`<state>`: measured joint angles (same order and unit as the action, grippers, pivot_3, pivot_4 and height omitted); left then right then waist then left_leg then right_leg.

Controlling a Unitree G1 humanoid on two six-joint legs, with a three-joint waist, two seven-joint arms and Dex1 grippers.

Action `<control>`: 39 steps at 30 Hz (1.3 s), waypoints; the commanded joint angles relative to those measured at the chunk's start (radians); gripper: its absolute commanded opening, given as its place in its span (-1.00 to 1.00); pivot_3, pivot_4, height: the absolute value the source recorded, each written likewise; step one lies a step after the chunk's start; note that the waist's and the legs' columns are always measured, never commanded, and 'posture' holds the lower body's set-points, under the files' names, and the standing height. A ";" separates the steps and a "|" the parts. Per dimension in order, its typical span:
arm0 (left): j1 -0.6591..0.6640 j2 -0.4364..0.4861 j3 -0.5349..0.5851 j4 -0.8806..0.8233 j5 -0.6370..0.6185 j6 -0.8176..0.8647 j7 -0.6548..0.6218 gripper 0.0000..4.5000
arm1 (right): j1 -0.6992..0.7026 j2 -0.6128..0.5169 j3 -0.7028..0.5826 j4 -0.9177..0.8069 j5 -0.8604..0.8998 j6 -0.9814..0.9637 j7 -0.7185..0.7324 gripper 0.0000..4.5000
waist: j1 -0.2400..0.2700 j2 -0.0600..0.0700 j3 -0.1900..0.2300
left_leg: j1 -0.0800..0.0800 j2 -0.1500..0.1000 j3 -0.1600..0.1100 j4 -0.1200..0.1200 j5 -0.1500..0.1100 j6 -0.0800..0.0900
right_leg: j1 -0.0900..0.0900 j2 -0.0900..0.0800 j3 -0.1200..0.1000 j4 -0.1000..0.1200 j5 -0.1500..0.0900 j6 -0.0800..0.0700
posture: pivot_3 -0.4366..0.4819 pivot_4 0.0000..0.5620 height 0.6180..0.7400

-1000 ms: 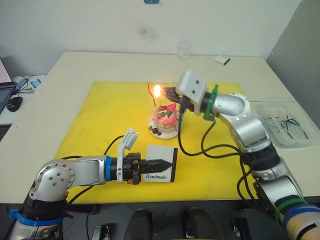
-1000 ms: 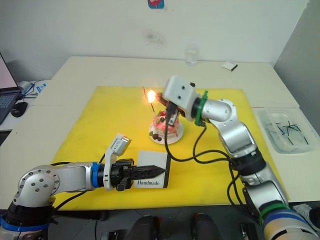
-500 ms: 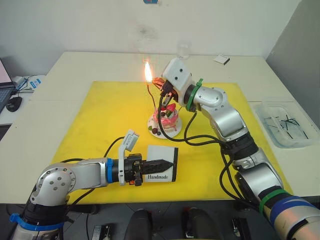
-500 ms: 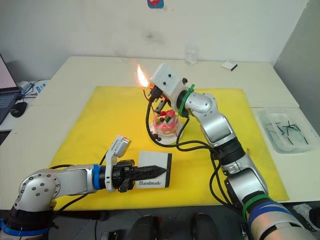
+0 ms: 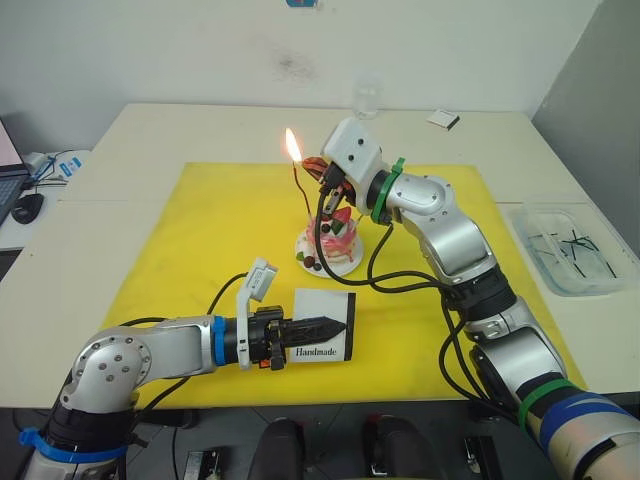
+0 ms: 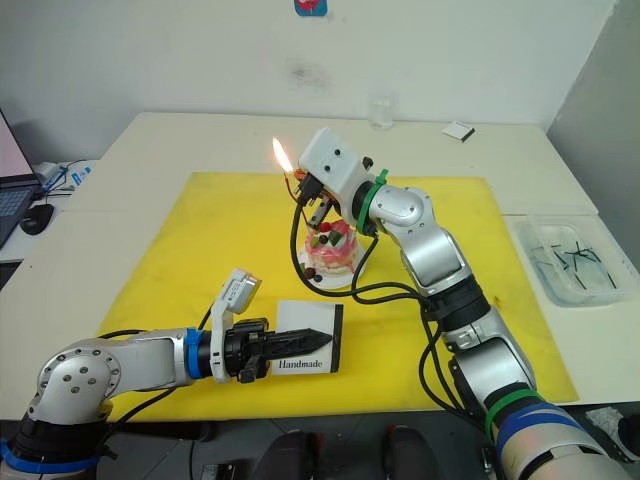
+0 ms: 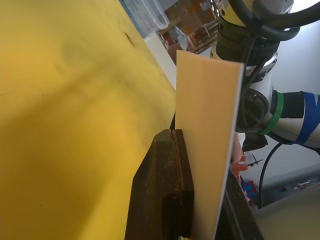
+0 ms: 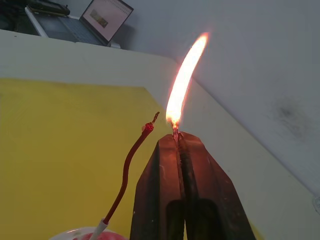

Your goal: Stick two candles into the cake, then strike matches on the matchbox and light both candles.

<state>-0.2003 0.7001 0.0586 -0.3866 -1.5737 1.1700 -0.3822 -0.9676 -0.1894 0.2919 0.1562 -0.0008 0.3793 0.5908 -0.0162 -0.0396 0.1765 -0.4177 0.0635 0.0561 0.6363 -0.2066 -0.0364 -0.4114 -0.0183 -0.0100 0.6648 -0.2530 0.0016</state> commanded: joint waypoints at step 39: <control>-0.036 -0.005 -0.014 -0.007 -0.018 -0.012 -0.017 -1.00 | 0.019 -0.036 -0.213 -0.457 0.145 0.277 -0.024 -0.99 | 0.003 0.000 0.000 | 0.000 0.000 0.000 -0.006 0.000 0.000 | -0.004 0.000 0.000 -0.001 -0.002 0.003 | -0.05 -0.47 1.00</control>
<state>-0.2242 0.7003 0.0445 -0.3848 -1.5905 1.1692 -0.3840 -0.9506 -0.2057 0.1363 -0.2370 0.1124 0.6398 0.5678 -0.0134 -0.0395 0.1766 -0.4181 0.0635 0.0558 0.6306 -0.2066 -0.0365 -0.4152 -0.0185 -0.0099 0.6642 -0.2552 0.0046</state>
